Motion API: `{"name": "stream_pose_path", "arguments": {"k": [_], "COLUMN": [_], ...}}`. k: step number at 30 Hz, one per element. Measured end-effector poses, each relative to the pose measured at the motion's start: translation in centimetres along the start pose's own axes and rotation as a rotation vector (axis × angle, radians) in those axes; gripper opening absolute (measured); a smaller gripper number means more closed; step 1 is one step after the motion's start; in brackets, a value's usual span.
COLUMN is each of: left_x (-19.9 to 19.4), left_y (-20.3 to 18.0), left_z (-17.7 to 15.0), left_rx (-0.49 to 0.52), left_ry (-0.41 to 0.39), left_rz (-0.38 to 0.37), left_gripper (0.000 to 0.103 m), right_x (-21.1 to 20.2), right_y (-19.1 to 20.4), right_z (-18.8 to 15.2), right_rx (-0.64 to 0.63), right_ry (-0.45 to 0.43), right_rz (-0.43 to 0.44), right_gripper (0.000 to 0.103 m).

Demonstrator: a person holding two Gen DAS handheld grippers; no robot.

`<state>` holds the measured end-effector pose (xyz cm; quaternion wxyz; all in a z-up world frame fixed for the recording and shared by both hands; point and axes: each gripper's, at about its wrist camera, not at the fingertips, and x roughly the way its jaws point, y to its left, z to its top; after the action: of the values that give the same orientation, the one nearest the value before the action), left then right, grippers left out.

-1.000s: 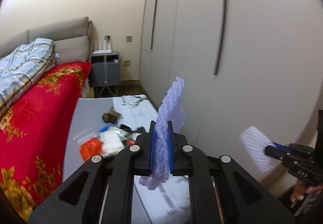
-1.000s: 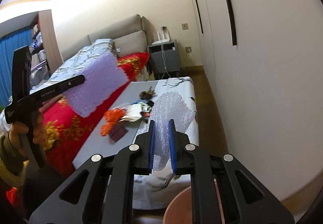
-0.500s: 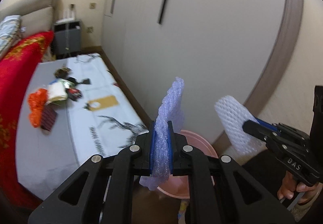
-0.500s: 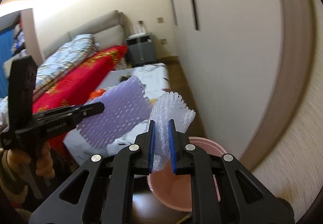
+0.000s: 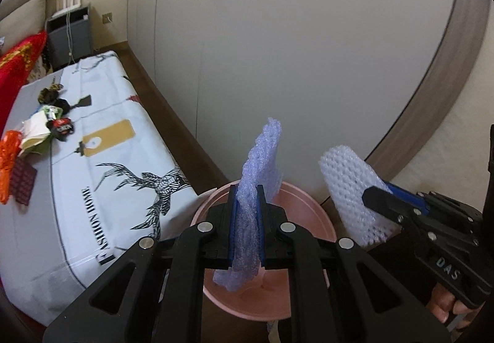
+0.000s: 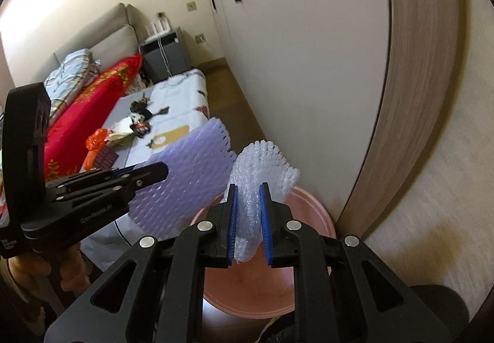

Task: Collect trash
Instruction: 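Carry both nets over the pink bin and open both grippers, then move both open grippers back toward the table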

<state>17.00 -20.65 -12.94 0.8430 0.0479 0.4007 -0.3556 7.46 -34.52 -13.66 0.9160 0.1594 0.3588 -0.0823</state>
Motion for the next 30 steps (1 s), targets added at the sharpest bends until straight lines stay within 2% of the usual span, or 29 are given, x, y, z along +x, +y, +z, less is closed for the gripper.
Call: {"name": "stream_pose_path", "arguments": {"k": [1,3,4,5,7,12,17,20,23,30], "left_x": [0.5,1.3,1.8,2.1,2.2,2.7,0.9,-2.0,-5.8,-15.7], "left_y": [0.0,0.0,0.2,0.5,1.1,2.6,3.8,4.6,5.2,7.5], "left_z": [0.1,0.2,0.2,0.2,0.2,0.3,0.6,0.8,0.9,0.3], "left_rx": [0.001,-0.005,-0.012,-0.023,-0.057,-0.095,-0.127,-0.146,-0.145,-0.158], "left_ry": [0.008,0.019,0.027,0.029,0.009,0.033,0.021,-0.008,-0.072,-0.22], "left_rz": [0.002,0.008,0.013,0.029,0.084,0.109,0.155,0.194,0.267,0.44], "left_gripper": [0.011,0.02,0.039,0.067,0.081,0.085,0.085,0.086,0.091,0.095], "right_x": [0.3,1.0,1.3,1.5,2.0,2.5,1.2,-0.4,-2.9,-6.4], "right_y": [-0.1,-0.4,-0.5,-0.7,-1.0,-0.8,-0.2,1.2,3.4,7.9], "right_z": [0.0,-0.1,-0.1,-0.1,-0.1,-0.2,-0.1,0.2,0.6,1.6], "right_rx": [0.004,0.018,0.028,0.037,0.058,0.055,0.035,-0.003,-0.045,-0.101], "right_ry": [0.006,0.022,0.028,0.031,0.04,0.039,0.005,-0.028,-0.095,-0.177], "right_rz": [-0.006,-0.022,-0.032,-0.038,-0.054,-0.066,-0.06,-0.035,-0.013,0.101], "right_gripper": [0.017,0.023,0.03,0.039,0.046,0.054,0.075,0.086,0.095,0.097]}}
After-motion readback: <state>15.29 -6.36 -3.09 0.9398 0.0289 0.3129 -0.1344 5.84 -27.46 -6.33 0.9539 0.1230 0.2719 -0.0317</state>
